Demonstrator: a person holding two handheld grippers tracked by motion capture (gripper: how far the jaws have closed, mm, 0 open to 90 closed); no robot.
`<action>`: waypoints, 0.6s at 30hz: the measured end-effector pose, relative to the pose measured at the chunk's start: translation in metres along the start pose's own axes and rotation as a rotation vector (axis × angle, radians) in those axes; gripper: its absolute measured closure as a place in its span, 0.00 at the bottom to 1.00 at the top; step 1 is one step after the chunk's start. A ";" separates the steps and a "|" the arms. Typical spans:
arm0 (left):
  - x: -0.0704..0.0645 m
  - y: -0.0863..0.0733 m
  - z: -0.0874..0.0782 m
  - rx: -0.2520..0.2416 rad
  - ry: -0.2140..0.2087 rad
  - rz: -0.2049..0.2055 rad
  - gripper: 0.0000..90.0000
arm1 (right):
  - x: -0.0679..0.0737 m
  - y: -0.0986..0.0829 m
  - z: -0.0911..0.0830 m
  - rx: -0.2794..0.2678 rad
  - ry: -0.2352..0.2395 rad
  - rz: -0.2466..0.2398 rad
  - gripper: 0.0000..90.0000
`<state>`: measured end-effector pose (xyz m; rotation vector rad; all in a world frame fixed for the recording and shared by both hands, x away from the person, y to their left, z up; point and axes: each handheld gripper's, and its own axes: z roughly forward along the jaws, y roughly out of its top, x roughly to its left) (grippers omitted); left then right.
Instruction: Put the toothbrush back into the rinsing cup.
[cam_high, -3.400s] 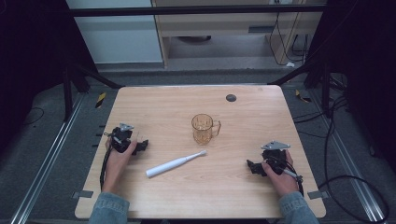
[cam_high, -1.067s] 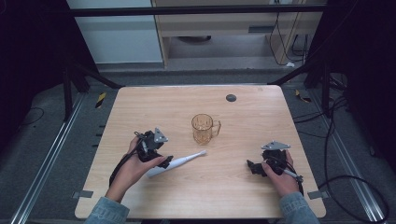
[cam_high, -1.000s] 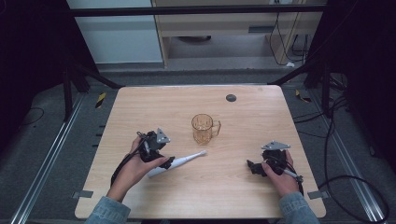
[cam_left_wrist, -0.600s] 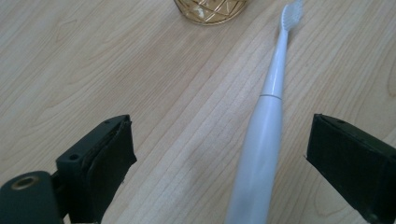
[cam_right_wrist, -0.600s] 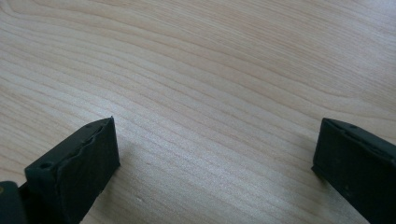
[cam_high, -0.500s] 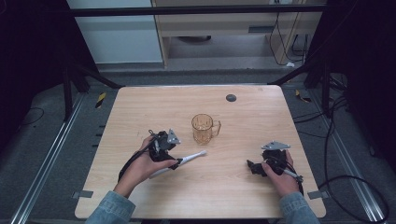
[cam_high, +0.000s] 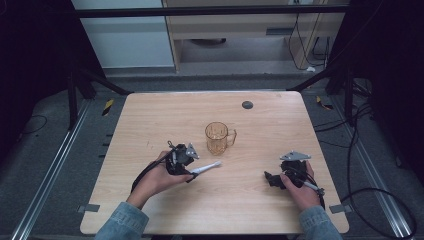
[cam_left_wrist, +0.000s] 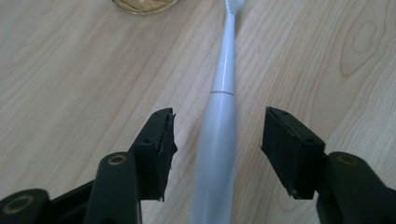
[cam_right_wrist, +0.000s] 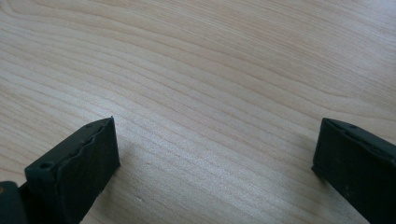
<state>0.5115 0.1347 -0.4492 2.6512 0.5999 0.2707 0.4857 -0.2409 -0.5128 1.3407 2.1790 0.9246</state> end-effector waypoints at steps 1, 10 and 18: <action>0.000 0.000 0.002 0.009 -0.007 0.002 0.52 | 0.000 0.000 0.000 0.000 0.001 0.004 0.00; 0.004 -0.001 0.013 0.067 -0.034 0.004 0.57 | 0.000 0.000 0.000 0.000 0.000 0.001 0.00; 0.006 -0.002 0.018 0.075 -0.050 -0.008 0.59 | 0.000 0.000 0.000 0.000 0.000 0.002 0.00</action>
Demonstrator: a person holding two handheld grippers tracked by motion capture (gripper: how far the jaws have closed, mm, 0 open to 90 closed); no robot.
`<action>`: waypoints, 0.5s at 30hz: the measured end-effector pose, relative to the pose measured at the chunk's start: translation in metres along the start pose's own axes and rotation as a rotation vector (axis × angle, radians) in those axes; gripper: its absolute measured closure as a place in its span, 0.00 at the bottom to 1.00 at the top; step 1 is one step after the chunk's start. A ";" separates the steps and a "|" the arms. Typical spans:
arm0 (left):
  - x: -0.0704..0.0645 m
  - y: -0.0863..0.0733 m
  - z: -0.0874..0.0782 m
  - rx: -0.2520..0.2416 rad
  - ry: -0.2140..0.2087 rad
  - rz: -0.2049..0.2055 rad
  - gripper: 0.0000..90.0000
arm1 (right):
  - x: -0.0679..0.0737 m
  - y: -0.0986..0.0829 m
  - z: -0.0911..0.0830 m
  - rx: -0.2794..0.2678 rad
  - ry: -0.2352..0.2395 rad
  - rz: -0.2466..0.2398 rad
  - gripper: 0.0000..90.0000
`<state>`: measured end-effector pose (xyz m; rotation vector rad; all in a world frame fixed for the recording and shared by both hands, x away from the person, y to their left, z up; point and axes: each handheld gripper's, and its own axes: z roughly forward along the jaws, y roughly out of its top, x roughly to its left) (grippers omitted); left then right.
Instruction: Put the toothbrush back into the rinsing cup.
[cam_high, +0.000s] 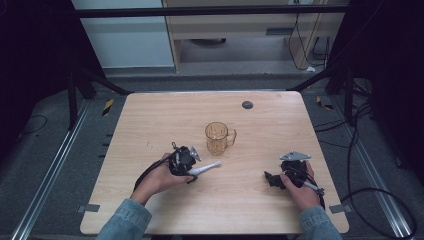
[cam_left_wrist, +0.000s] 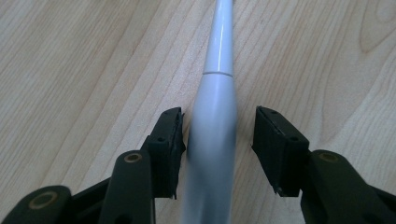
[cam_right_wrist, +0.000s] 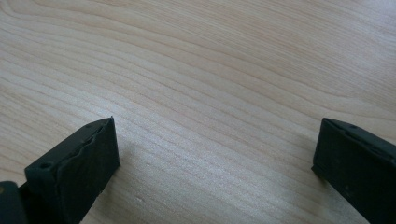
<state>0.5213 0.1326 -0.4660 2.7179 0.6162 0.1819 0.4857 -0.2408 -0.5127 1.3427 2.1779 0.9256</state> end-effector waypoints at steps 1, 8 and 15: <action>0.001 0.000 0.000 0.001 -0.001 0.002 0.60 | 0.000 0.000 0.000 0.000 0.000 0.000 0.00; 0.002 0.000 0.002 0.005 -0.007 -0.002 0.62 | 0.000 0.000 0.000 0.000 0.001 0.000 0.00; 0.005 0.000 0.003 0.004 -0.024 -0.013 0.67 | 0.000 0.000 0.000 0.000 0.000 0.000 0.00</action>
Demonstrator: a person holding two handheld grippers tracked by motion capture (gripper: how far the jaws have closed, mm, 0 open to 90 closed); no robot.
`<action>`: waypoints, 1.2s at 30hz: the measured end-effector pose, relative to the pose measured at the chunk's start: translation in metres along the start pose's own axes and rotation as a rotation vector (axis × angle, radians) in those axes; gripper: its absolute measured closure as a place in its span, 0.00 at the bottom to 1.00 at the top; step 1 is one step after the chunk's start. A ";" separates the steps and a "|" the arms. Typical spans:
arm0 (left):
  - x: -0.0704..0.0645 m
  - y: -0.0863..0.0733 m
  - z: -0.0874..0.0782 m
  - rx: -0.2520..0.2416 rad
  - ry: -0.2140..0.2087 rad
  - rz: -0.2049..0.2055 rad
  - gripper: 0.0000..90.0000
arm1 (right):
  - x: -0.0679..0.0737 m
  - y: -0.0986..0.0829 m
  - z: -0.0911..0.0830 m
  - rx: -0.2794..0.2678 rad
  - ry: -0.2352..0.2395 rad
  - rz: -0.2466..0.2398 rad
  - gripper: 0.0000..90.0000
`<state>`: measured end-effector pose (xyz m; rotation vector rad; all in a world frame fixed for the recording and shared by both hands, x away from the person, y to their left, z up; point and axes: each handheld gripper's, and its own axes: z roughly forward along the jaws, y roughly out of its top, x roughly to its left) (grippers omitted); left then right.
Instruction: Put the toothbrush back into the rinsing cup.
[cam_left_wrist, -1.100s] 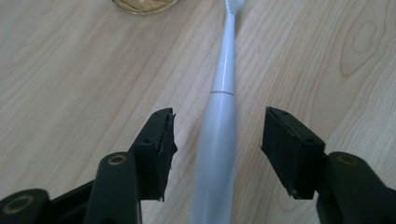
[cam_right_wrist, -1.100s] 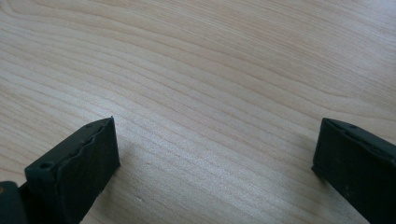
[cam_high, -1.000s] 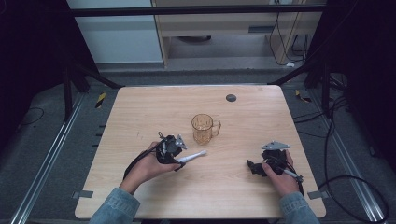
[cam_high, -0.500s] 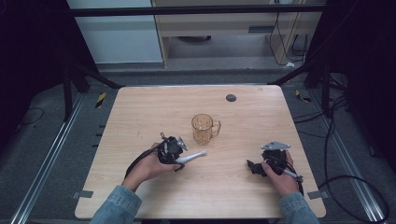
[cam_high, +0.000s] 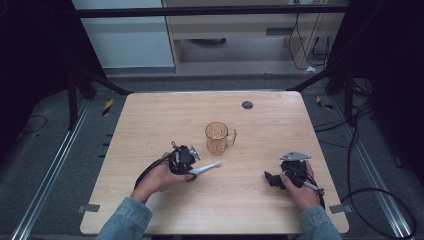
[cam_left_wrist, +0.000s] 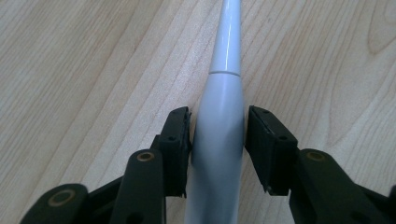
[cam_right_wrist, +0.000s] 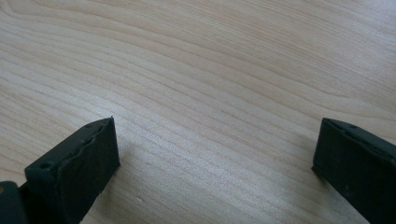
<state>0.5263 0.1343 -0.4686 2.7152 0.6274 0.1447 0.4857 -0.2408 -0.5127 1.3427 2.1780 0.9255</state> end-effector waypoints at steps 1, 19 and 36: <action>0.000 0.000 0.000 0.001 0.000 0.000 0.68 | 0.000 0.000 0.000 0.000 0.000 0.000 0.00; 0.008 -0.011 -0.033 -0.116 0.056 -0.102 0.74 | 0.000 0.000 0.000 0.000 0.000 0.000 0.00; 0.015 -0.013 -0.065 -0.242 0.110 -0.164 0.74 | 0.000 0.000 0.000 0.000 0.001 0.000 0.00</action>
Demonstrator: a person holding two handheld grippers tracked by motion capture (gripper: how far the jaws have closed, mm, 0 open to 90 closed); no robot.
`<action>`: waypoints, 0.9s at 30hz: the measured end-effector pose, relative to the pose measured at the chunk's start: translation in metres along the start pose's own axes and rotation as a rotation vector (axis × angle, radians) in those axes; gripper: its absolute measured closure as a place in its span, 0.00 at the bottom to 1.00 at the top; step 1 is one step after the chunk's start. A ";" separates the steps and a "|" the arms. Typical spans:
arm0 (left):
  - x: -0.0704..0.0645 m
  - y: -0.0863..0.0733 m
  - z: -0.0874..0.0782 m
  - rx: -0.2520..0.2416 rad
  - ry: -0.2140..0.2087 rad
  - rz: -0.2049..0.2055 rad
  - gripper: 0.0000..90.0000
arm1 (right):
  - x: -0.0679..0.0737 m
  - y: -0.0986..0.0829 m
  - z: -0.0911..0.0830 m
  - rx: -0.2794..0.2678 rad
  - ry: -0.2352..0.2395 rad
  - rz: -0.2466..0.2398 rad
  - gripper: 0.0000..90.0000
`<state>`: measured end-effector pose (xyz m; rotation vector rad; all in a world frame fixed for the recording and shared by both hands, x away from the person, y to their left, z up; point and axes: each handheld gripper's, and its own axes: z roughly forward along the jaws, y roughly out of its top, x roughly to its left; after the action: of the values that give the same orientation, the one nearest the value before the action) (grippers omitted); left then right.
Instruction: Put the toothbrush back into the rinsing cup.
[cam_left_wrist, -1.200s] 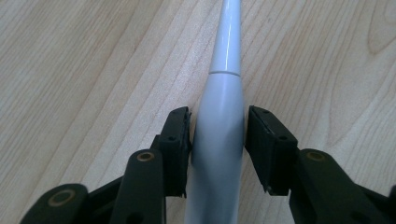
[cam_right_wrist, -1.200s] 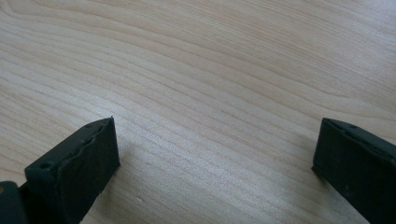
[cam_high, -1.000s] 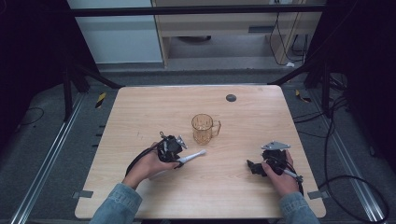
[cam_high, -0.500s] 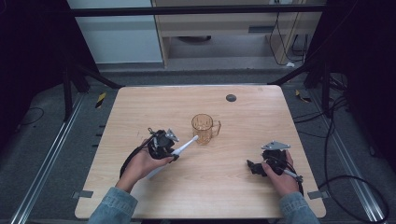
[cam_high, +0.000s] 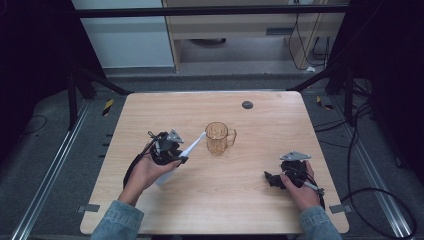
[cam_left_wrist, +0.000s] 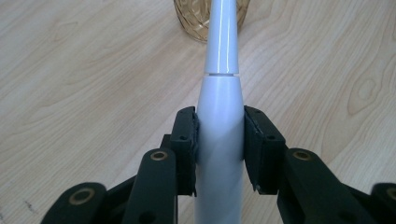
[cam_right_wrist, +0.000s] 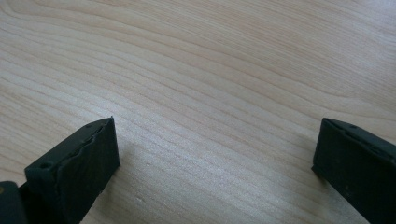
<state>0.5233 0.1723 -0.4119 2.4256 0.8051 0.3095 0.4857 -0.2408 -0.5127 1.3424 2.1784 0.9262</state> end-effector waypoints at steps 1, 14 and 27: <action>0.001 0.001 0.000 -0.001 0.003 0.000 0.74 | 0.000 0.000 0.000 0.000 0.000 0.000 0.00; 0.012 0.023 -0.008 -0.030 0.056 -0.038 0.74 | 0.000 0.000 0.000 0.000 0.000 0.000 0.00; 0.027 0.049 -0.017 -0.043 0.099 -0.055 0.74 | 0.000 0.000 0.000 0.001 -0.001 -0.002 0.00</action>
<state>0.5614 0.1634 -0.3685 2.3583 0.8979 0.4241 0.4857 -0.2409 -0.5128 1.3409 2.1791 0.9244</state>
